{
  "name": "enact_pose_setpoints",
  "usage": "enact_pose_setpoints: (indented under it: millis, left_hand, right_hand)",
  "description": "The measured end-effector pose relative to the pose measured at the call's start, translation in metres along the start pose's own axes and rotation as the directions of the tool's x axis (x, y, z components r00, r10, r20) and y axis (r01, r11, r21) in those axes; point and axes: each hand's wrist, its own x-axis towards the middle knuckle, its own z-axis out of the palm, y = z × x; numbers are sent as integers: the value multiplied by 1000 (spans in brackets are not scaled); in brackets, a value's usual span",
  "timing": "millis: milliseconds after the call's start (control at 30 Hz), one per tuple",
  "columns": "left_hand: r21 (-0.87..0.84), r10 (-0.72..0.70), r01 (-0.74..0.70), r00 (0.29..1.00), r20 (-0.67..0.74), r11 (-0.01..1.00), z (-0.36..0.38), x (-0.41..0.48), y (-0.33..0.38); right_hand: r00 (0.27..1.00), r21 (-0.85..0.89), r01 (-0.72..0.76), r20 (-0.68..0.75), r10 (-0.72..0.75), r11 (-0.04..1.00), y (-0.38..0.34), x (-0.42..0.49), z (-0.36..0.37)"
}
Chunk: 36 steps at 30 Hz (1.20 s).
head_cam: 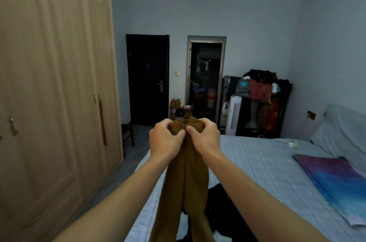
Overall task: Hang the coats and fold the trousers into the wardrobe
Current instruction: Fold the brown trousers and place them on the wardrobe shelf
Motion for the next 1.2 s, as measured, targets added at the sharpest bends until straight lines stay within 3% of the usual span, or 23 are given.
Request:
enact_pose_setpoints:
  millis: [67,200,300,367,467,533,567,633,700,900,1067,1200]
  left_hand:
    - [-9,49,-49,999,8,999,2,-9,1]
    - [-70,99,-89,983,152,994,-5,-22,1]
    - [-134,110,-73,951,291,988,-15,-32,4]
    - [-101,108,-82,951,290,992,-24,-37,2]
    - [211,279,-290,957,77,934,-43,-38,-8]
    - [464,345,-346,934,91,815,-56,-34,-17]
    - [510,306,-331,942,134,794,-60,-31,-21]
    - [385,182,-262,955,233,885,-66,-26,-25]
    - [105,129,-163,953,275,981,-67,-22,-26]
    - [-290,165,-74,938,304,954,-83,-15,-5]
    - [-331,237,-129,921,309,935,-95,-14,25]
    - [-245,283,-224,929,237,943,-107,-7,40]
  right_hand:
    - [1000,53,-5,20,4,999,-3,-7,0]
    - [974,220,-39,227,-13,975,-4,-19,-10]
    - [954,118,10,298,-45,993,-1,-21,-20]
    - [953,72,25,298,-45,997,1,-23,-26]
    - [961,48,42,271,-54,998,3,-27,-36]
    - [960,65,81,263,-95,995,1,-28,-44]
    - [956,82,99,267,-117,992,-2,-28,-47]
    - [941,140,129,295,-166,982,-8,-29,-54]
    - [920,202,151,329,-213,968,-16,-30,-58]
    - [908,311,156,329,-260,938,-34,-31,-71]
    - [907,305,153,335,-256,940,-44,-32,-83]
    - [909,145,174,356,-215,974,-48,-38,-84]
